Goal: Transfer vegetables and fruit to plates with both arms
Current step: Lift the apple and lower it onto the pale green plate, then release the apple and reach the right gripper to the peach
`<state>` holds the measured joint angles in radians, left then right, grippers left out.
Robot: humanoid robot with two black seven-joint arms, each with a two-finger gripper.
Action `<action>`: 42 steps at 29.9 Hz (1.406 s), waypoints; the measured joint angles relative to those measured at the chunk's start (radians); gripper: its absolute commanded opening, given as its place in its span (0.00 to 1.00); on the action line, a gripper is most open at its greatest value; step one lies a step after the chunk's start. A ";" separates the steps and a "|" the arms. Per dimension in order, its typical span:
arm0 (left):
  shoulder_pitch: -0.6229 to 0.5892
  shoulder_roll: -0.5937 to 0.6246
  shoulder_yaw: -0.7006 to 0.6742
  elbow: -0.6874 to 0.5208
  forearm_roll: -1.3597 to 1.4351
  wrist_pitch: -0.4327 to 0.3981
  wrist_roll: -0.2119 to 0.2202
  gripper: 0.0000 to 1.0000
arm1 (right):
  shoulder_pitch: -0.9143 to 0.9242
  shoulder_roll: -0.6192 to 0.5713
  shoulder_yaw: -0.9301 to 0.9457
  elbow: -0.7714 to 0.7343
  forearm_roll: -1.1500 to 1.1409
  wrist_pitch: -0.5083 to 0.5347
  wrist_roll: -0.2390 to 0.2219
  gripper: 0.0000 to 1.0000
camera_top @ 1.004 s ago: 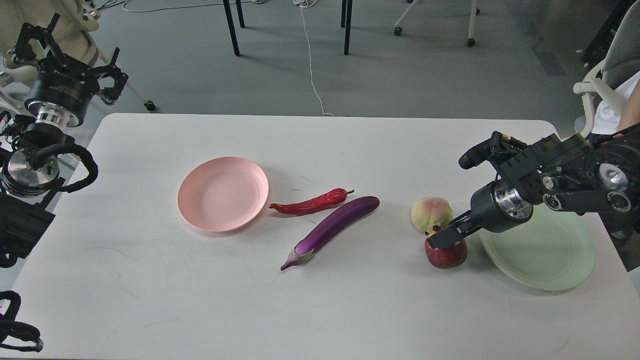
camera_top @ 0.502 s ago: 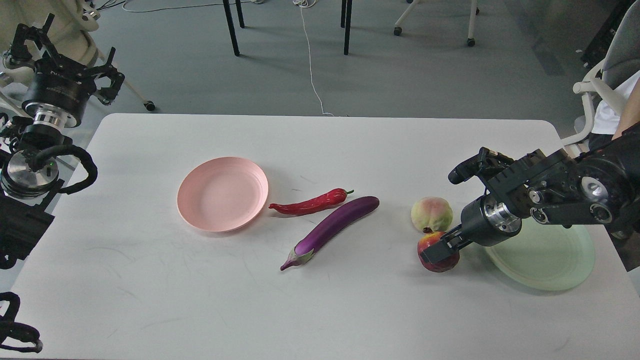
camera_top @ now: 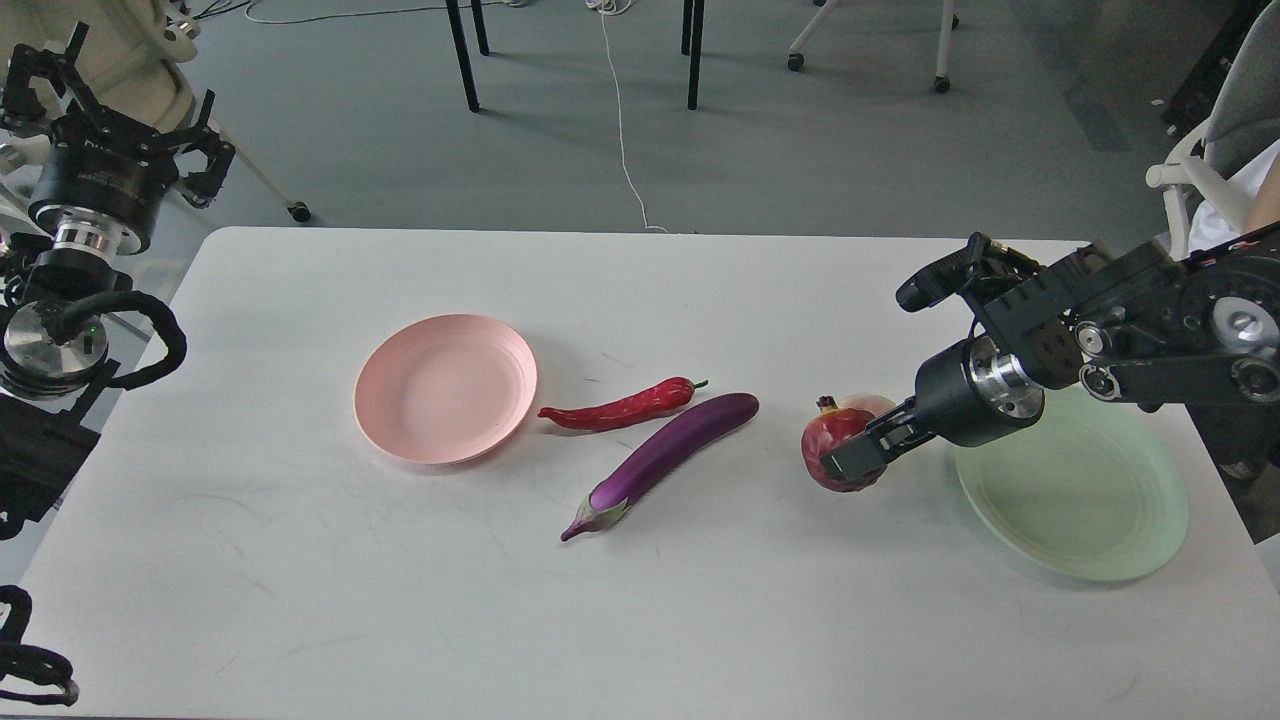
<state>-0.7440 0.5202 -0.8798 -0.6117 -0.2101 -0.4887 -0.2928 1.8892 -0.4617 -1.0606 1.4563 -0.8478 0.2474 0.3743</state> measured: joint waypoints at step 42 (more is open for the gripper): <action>-0.003 0.007 0.001 0.000 0.000 0.000 0.001 0.98 | -0.235 -0.442 0.126 -0.121 -0.261 -0.052 -0.016 0.98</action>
<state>-0.7472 0.5277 -0.8790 -0.6121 -0.2101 -0.4887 -0.2914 1.6540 -0.9041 -0.9347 1.3351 -1.1086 0.1953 0.3584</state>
